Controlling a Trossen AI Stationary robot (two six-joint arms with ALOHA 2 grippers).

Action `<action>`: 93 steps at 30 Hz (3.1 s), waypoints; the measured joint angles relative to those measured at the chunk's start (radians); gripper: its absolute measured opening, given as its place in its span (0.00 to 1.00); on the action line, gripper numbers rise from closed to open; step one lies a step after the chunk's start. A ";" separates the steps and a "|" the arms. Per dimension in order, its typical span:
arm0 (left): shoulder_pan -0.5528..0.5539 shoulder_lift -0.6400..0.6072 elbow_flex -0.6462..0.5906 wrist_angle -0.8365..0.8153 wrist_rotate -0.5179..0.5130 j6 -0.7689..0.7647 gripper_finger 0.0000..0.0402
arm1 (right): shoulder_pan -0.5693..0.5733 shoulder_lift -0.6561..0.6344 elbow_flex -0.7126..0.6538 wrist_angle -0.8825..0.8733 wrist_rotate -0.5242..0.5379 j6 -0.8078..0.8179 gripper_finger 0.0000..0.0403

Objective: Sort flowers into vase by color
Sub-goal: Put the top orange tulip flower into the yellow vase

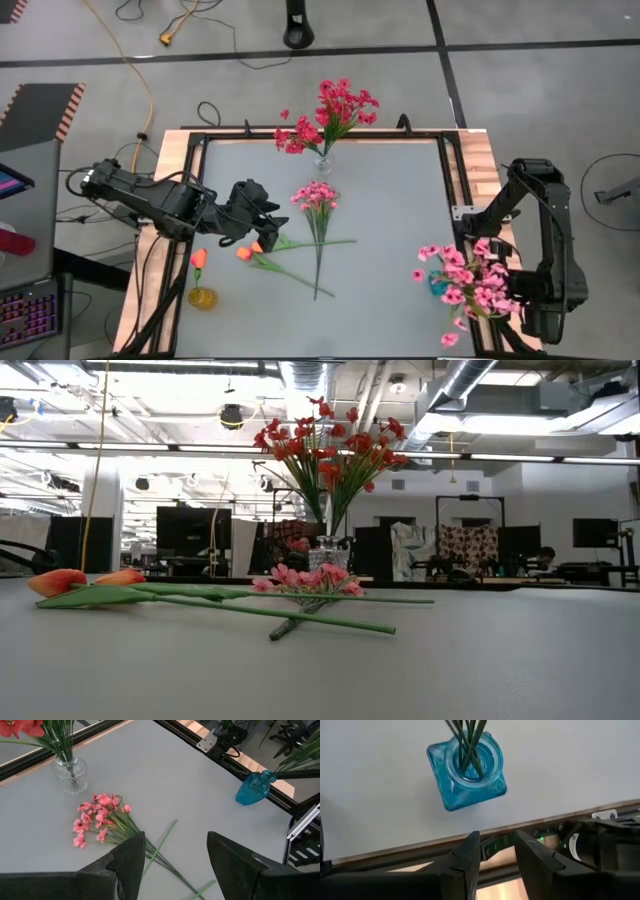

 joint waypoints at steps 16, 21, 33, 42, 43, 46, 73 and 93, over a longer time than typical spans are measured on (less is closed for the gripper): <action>0.000 0.000 0.000 0.000 -0.001 0.000 0.50 | 0.000 -0.229 -0.024 -0.003 0.015 -0.002 0.32; 0.000 0.000 0.000 0.000 0.000 0.000 0.50 | 0.000 -0.357 -0.034 -0.002 0.018 -0.025 0.25; 0.000 0.000 0.000 0.000 0.000 0.026 0.50 | 0.000 -0.668 -0.034 -0.001 0.199 -0.111 0.09; 0.000 0.000 0.000 0.000 -0.003 0.048 0.50 | -0.002 -0.772 -0.027 0.001 0.613 -0.315 0.08; 0.000 0.000 0.000 0.000 -0.007 0.053 0.50 | -0.002 -0.770 -0.028 0.001 0.645 -0.330 0.09; 0.000 0.017 0.000 0.000 -0.008 0.056 0.50 | -0.010 -0.771 -0.029 -0.001 0.754 -0.362 0.11; 0.043 0.279 0.000 0.102 0.117 0.174 0.50 | -0.208 -0.677 -0.169 0.270 1.041 -0.448 0.09; 0.044 0.276 0.000 0.202 0.152 0.252 0.50 | -0.533 -0.656 -0.170 0.676 0.944 -1.032 0.09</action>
